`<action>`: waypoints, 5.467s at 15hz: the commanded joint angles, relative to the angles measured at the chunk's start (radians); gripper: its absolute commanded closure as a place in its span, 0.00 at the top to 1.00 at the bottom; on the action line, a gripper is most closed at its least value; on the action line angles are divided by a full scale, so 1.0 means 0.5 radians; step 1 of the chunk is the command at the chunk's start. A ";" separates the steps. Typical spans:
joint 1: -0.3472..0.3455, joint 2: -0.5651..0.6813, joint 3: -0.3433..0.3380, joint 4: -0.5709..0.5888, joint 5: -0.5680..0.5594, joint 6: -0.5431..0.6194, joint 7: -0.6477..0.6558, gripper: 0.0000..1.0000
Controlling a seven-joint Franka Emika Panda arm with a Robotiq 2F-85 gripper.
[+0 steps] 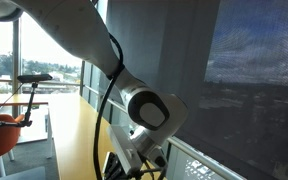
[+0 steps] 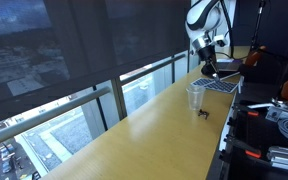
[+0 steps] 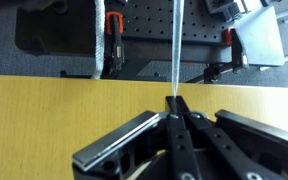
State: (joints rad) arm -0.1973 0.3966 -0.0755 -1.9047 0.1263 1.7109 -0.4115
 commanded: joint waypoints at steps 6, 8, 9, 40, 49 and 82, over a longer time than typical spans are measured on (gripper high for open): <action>-0.057 0.074 0.015 0.113 0.038 -0.046 -0.016 0.00; -0.055 0.091 0.020 0.107 0.040 -0.042 -0.013 0.00; -0.054 0.103 0.024 0.109 0.040 -0.041 -0.013 0.00; -0.168 0.383 0.031 0.586 0.275 -0.525 0.046 0.00; -0.230 0.503 0.036 0.664 0.355 -0.598 0.086 0.00; -0.400 0.740 0.026 1.000 0.760 -0.968 0.273 0.00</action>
State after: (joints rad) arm -0.3820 0.7303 -0.0636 -1.4467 0.4671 1.2683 -0.3030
